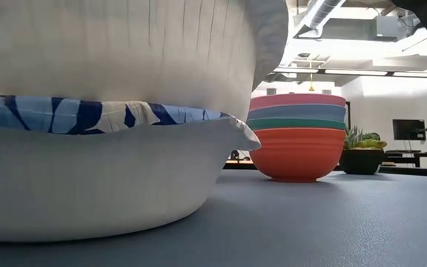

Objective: Place and stack bowls onto a shelf
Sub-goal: Put the white bowl on the shelf

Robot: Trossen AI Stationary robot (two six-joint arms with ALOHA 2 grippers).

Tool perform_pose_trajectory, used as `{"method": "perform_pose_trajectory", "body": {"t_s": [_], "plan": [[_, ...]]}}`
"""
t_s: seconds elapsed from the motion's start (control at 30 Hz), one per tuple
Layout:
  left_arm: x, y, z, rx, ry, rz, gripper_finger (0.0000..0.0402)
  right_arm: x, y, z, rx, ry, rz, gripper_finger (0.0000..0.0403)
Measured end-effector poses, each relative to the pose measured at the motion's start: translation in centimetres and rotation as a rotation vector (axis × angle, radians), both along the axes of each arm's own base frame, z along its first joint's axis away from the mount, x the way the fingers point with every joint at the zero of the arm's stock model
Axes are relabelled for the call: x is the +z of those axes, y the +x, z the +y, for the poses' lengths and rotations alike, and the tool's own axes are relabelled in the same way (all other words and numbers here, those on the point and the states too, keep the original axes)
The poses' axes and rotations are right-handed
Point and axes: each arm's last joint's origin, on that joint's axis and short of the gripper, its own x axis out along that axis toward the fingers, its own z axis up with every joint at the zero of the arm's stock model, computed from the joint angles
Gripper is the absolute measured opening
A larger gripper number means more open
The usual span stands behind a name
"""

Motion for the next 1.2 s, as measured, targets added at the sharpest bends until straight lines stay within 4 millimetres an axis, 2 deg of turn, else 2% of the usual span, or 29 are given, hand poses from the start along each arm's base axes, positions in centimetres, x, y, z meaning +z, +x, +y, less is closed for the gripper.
{"method": "perform_pose_trajectory", "body": {"t_s": [0.13,0.2,0.4,0.5,0.53,0.73,0.93,1.1,1.2], "plan": [[0.0,0.0,0.0,0.000,0.000,0.000,0.0135,4.1,-0.5,-2.3,-0.031,-0.058,-0.174,0.0022],[0.0,0.0,0.0,0.000,-0.001,0.000,0.0135,5.0,-0.8,-4.4,-0.076,-0.081,-0.247,0.0022],[0.0,0.0,0.1,0.026,-0.011,0.004,0.0135,4.8,-1.7,-11.7,-0.265,-0.083,-0.369,0.0022],[-0.1,-0.1,0.1,0.043,-0.020,0.005,0.0135,4.2,-2.6,-14.5,-0.286,0.004,-0.391,0.0022],[-0.1,-0.1,0.1,0.043,-0.020,0.005,0.0135,3.7,-2.4,-15.0,-0.288,0.028,-0.400,0.0022],[-0.1,-0.1,0.1,0.056,-0.024,0.009,0.0135,2.0,-1.8,-16.5,-0.257,0.152,-0.410,0.0022],[-0.1,-0.1,0.2,0.079,-0.054,-0.001,0.0135,-1.3,-0.7,-17.7,-0.255,0.286,-0.354,0.0027],[-0.1,-0.1,0.2,0.080,-0.055,-0.002,0.0135,-3.3,0.3,-17.9,-0.252,0.306,-0.319,0.0038],[-0.1,-0.1,0.2,0.080,-0.056,-0.003,0.0135,-3.5,0.6,-18.0,-0.222,0.284,-0.333,0.0041]]}}
